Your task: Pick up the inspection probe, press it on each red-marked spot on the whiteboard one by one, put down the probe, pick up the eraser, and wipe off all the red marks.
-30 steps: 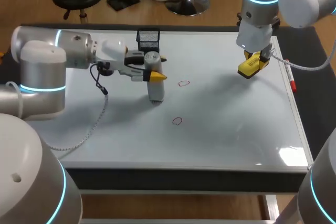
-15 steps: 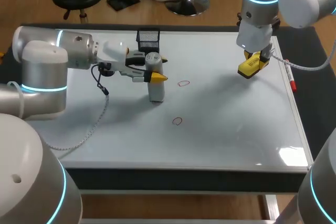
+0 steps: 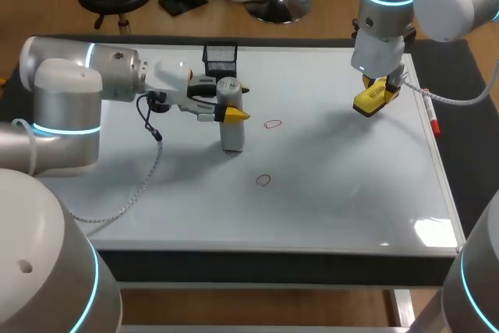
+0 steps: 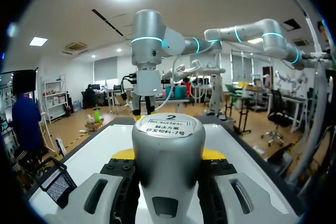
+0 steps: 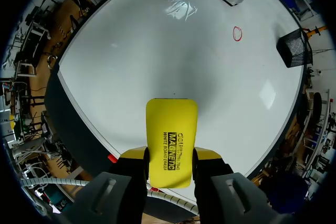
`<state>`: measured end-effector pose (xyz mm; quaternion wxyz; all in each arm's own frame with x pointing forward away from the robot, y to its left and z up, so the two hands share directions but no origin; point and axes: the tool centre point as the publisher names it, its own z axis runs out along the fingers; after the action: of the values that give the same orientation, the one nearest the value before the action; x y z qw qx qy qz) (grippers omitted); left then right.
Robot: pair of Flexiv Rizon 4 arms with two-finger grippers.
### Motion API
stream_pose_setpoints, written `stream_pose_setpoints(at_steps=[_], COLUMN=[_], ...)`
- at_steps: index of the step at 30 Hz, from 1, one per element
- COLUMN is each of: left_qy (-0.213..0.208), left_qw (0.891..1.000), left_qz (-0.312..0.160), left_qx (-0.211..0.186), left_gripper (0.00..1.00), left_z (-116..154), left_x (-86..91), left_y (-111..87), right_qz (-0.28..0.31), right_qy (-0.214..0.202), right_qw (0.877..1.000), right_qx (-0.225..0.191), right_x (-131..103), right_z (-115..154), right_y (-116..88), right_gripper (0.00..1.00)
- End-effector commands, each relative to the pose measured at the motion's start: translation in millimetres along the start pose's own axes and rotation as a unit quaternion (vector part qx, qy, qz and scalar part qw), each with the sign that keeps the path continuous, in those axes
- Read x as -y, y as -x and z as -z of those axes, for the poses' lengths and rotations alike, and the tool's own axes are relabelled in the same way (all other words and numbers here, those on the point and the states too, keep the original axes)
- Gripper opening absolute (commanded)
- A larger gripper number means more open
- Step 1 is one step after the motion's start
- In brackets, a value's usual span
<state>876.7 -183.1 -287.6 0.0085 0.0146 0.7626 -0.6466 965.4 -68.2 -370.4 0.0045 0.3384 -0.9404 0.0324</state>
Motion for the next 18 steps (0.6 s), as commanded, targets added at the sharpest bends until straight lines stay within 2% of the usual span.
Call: stream_pose_setpoints(at_steps=[1,5,11,18], left_qy=[0.001,0.005,0.006,0.011], left_qw=[1.000,1.000,0.999,0.995], left_qz=[0.001,0.005,0.011,0.014], left_qx=[0.000,0.008,0.040,0.093], left_gripper=[0.00,0.00,0.00,0.00], left_z=[0,1,10,37], left_x=[-3.0,-2.3,7.4,15.0], left_y=[-0.2,-0.1,0.8,0.9], right_qz=[0.001,0.001,0.001,0.001], right_qy=[-0.002,-0.002,-0.002,-0.002], right_qw=[1.000,1.000,1.000,1.000], right_qx=[-0.001,-0.001,-0.001,-0.001], right_x=[1,1,1,1], right_z=[1,1,1,1], right_y=[0,0,0,0], right_gripper=[0.00,0.00,0.00,0.00])
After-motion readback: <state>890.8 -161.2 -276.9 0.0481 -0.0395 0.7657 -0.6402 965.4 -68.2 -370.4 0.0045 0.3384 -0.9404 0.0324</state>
